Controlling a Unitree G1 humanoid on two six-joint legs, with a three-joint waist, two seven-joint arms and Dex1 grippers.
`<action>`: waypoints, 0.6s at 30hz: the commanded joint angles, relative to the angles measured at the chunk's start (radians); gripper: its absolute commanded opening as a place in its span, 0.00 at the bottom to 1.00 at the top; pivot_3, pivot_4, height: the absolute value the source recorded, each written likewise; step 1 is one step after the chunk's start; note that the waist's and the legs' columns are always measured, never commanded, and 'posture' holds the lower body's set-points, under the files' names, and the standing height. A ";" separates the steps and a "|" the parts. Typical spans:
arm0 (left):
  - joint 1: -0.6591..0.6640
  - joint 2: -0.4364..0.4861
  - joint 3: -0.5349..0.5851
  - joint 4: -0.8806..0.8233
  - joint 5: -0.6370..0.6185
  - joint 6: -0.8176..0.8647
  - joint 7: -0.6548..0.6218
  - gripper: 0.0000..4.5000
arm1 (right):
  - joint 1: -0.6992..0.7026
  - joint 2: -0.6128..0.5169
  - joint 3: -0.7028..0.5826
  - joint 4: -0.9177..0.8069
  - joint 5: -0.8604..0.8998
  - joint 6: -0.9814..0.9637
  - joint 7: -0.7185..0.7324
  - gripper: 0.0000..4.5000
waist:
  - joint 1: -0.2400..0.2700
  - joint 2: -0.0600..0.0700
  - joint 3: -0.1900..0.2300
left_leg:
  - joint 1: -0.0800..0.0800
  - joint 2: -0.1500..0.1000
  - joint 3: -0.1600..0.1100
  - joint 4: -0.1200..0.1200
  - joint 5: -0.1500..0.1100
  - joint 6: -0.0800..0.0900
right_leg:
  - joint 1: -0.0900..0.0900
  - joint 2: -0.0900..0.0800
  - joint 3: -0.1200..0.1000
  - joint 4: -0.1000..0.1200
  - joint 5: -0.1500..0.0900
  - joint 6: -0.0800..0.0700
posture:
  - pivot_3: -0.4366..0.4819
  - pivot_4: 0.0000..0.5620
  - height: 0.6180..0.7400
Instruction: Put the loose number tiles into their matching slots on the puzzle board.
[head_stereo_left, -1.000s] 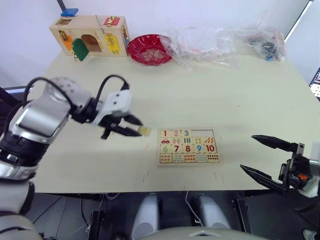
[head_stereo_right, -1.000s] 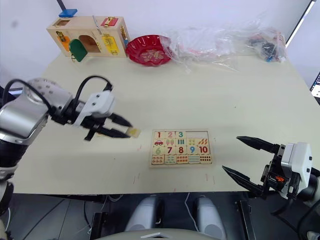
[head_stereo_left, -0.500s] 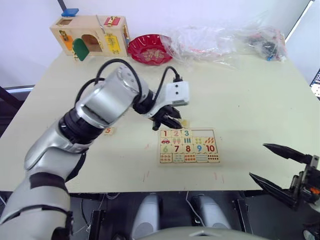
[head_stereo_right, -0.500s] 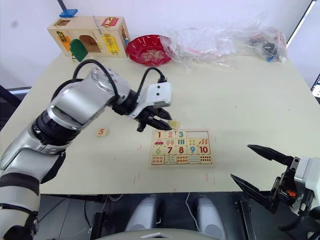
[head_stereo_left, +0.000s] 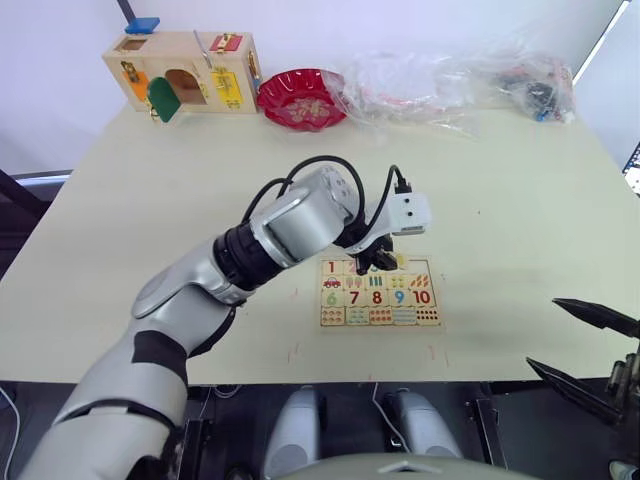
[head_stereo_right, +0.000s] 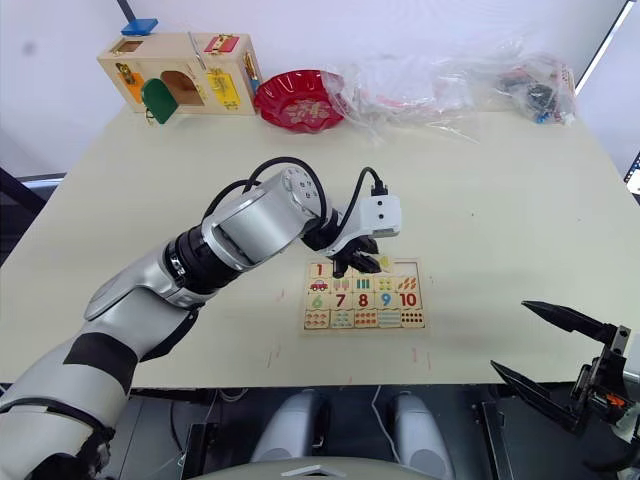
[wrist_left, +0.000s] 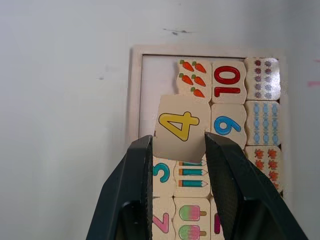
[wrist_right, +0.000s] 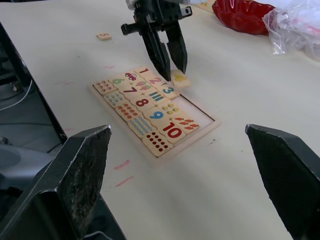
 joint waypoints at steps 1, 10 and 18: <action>0.005 -0.022 -0.021 0.016 0.030 -0.023 0.032 0.24 | -0.009 -0.005 -0.009 -0.023 -0.002 -0.015 -0.008 1.00 | 0.001 0.000 0.000 | 0.000 0.000 0.000 0.000 0.000 0.000 | 0.000 0.000 0.000 0.000 0.000 0.000 | 0.48 0.27 1.00; 0.021 -0.075 -0.028 0.074 0.047 -0.035 0.075 0.24 | -0.009 0.005 0.015 -0.048 -0.020 -0.013 -0.041 1.00 | 0.001 0.001 0.000 | 0.000 0.000 0.000 0.000 0.000 0.000 | 0.000 0.000 0.000 0.000 0.000 0.000 | 0.48 0.27 1.00; 0.029 -0.085 -0.037 0.101 0.070 -0.047 0.094 0.24 | -0.002 0.009 0.017 -0.069 -0.019 -0.003 -0.063 1.00 | 0.001 0.001 0.000 | 0.000 0.000 0.000 0.000 0.000 0.000 | 0.000 0.000 0.000 0.000 0.000 0.000 | 0.48 0.27 1.00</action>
